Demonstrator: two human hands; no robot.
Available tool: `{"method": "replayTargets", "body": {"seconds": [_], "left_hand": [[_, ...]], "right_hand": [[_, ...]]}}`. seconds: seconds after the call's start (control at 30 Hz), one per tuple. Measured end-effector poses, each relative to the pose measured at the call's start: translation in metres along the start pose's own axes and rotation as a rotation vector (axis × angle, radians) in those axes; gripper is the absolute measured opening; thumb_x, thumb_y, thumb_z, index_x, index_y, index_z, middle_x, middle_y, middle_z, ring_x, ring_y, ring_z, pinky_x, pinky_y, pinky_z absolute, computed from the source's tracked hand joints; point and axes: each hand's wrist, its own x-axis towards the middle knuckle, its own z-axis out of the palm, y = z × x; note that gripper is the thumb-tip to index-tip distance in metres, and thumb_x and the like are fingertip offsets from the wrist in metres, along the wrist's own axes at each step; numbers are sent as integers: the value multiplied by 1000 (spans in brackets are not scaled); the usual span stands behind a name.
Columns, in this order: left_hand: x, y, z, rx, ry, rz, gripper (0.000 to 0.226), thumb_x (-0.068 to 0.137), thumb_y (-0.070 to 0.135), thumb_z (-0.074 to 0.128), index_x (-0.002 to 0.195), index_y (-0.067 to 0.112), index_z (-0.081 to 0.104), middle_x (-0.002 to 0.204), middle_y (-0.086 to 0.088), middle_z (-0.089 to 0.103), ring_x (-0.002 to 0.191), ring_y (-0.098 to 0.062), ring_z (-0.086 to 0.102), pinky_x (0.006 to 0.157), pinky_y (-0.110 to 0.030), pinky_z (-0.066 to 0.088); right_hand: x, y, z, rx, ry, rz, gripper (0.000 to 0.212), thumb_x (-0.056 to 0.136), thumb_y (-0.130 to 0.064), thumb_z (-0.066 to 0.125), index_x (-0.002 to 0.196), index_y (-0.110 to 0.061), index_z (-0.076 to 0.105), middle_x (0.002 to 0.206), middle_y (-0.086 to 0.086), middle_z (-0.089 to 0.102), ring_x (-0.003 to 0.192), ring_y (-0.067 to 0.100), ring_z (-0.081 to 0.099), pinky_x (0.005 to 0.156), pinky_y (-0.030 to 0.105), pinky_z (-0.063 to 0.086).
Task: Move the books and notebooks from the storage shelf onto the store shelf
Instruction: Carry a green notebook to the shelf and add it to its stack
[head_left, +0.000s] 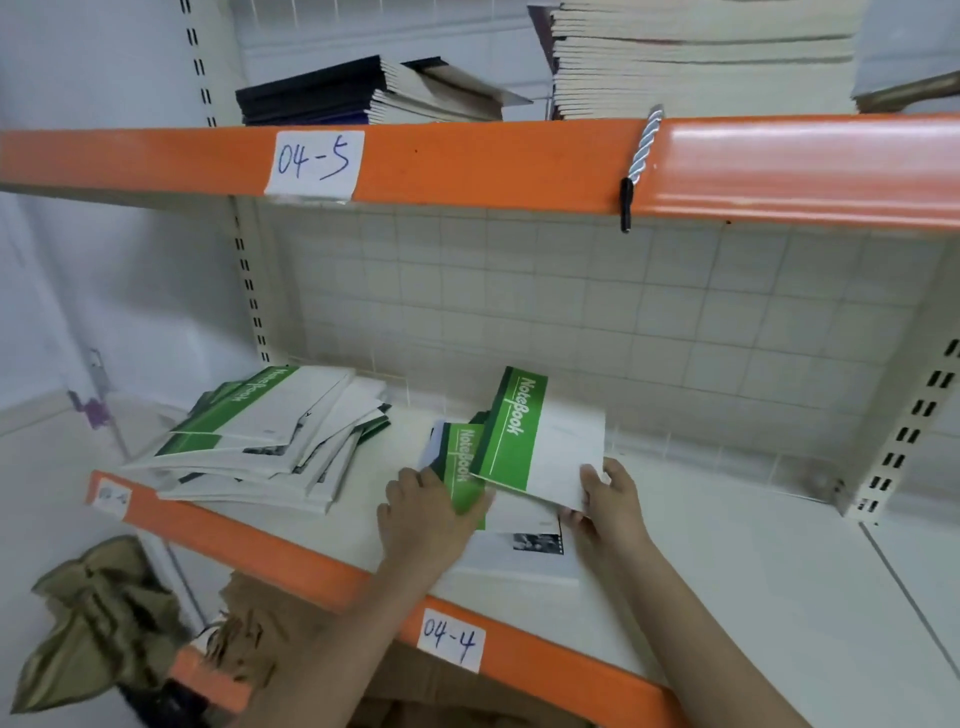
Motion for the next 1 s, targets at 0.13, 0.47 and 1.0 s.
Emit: {"method": "replayTargets", "body": {"seconds": [0.13,0.47,1.0], "left_hand": [[0,5,10,13,-18,5,90,78,75,47,131,3,38,123,-11,46,113,-25,46,94,-35,39],[28,-2,0,-834,15,75,14,98,9,44,111,6,43,85,2,52,65,-12,54,45,-23,44],[54,-12,10,-15,142,227,55,84,54,56,128,22,53,125,3,54,116,-19,45,92,-35,38]], "right_hand": [[-2,14,1,36,-33,-64,11,100,-4,40,100,-5,50,77,10,58,43,8,53,37,20,39],[6,16,-6,-121,-17,-111,11,98,-7,45,96,-7,56,67,7,65,52,19,55,55,30,48],[14,14,-7,107,13,-5,17,98,-3,44,113,-7,51,109,15,65,90,31,63,78,45,55]]}}
